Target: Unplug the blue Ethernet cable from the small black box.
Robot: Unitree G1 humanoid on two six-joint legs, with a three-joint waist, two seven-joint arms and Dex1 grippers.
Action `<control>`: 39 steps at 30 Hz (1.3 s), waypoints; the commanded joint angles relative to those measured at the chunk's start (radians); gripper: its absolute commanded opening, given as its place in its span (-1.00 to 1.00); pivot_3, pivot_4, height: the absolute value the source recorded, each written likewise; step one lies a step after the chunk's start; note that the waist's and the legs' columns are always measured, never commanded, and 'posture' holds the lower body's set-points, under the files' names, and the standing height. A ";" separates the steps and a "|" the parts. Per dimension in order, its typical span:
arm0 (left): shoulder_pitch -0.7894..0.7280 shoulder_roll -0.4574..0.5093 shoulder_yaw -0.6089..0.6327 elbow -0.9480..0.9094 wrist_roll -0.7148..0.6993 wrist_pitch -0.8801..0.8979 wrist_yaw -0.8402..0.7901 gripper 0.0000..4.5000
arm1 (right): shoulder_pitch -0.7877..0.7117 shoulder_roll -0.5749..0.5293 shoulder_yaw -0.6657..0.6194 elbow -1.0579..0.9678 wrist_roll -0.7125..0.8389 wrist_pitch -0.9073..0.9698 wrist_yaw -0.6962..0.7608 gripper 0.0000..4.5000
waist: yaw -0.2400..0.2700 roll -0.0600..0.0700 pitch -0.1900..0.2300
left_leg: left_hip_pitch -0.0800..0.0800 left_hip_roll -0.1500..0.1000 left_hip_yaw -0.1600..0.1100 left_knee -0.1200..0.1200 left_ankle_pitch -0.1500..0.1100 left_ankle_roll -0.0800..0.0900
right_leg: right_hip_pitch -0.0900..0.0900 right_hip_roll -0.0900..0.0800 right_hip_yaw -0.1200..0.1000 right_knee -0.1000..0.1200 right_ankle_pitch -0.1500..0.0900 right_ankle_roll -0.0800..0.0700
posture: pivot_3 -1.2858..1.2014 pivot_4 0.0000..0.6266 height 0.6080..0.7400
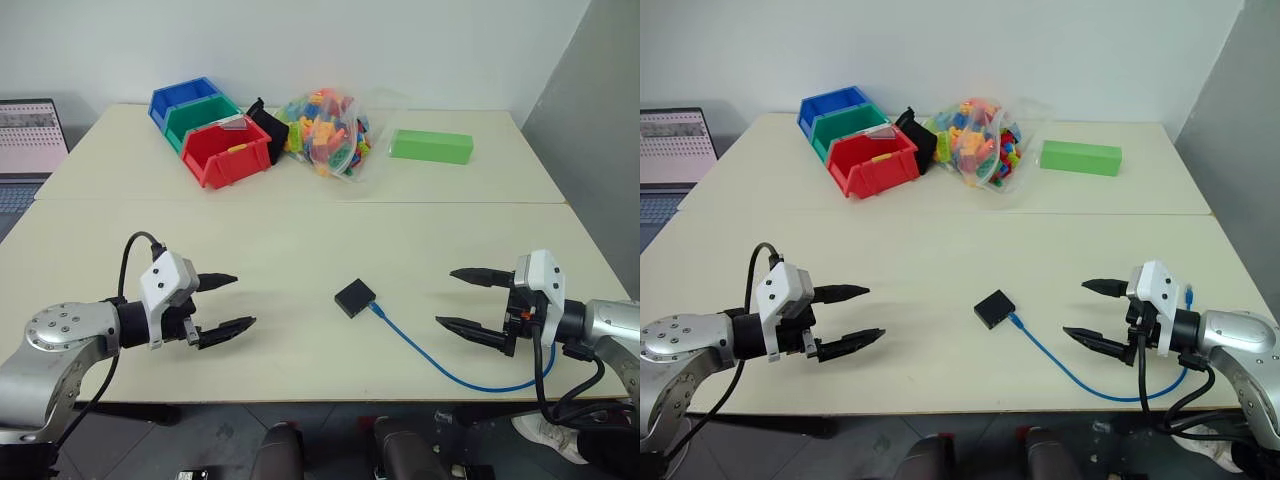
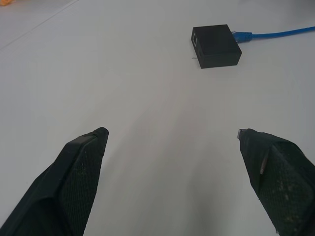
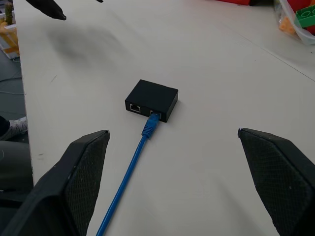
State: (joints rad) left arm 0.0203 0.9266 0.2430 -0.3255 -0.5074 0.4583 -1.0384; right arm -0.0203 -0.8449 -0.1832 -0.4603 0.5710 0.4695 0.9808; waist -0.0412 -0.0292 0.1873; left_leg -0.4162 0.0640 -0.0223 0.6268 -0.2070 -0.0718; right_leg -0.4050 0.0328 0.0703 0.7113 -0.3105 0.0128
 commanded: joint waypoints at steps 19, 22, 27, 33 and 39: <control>-0.037 0.021 -0.065 -0.015 0.010 -0.063 -0.123 1.00 | 0.030 0.049 0.094 -0.167 -0.004 0.097 -0.133 0.97 | 0.000 0.000 0.000 | 0.000 0.000 0.000 0.000 0.000 0.000 | 0.000 0.000 0.000 0.000 0.000 0.000 | 0.03 -0.52 1.00; -0.024 0.039 -0.100 -0.020 0.017 -0.088 -0.188 1.00 | 0.033 0.087 0.185 -0.201 -0.061 0.114 -0.201 0.97 | 0.000 0.000 0.000 | 0.000 0.000 0.000 0.000 0.000 0.000 | 0.000 0.000 0.000 0.000 0.000 0.000 | 0.03 -0.52 1.00; -0.048 0.046 -0.144 0.001 0.017 -0.105 -0.253 1.00 | 0.009 0.210 0.335 -0.143 -0.194 0.093 -0.338 0.97 | 0.000 -0.001 -0.001 | 0.000 0.000 0.000 0.000 0.000 0.000 | 0.000 0.000 0.000 0.000 0.000 0.000 | 0.03 -0.52 1.00; -0.075 0.025 -0.181 0.036 0.043 -0.147 -0.272 1.00 | -0.055 0.353 0.415 -0.018 -0.310 0.118 -0.466 0.97 | 0.000 -0.001 -0.001 | 0.000 0.000 0.000 0.001 0.000 0.000 | -0.001 0.000 0.000 0.001 0.000 0.000 | 0.03 -0.52 1.00; -0.068 0.004 -0.191 0.055 0.060 -0.166 -0.249 1.00 | -0.078 0.393 0.449 0.024 -0.354 0.168 -0.498 0.78 | 0.000 -0.001 -0.001 | -0.001 0.000 0.000 0.001 0.000 0.000 | -0.001 0.000 0.000 0.001 -0.001 -0.001 | 0.03 -0.52 1.00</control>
State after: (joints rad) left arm -0.0475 0.9349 0.0456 -0.2662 -0.4531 0.3166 -1.2960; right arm -0.0829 -0.4536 0.2600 -0.4293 0.2343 0.6306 0.4918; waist -0.0412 -0.0305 0.1864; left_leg -0.4167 0.0644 -0.0227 0.6276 -0.2070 -0.0718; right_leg -0.4058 0.0332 0.0706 0.7127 -0.3111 0.0118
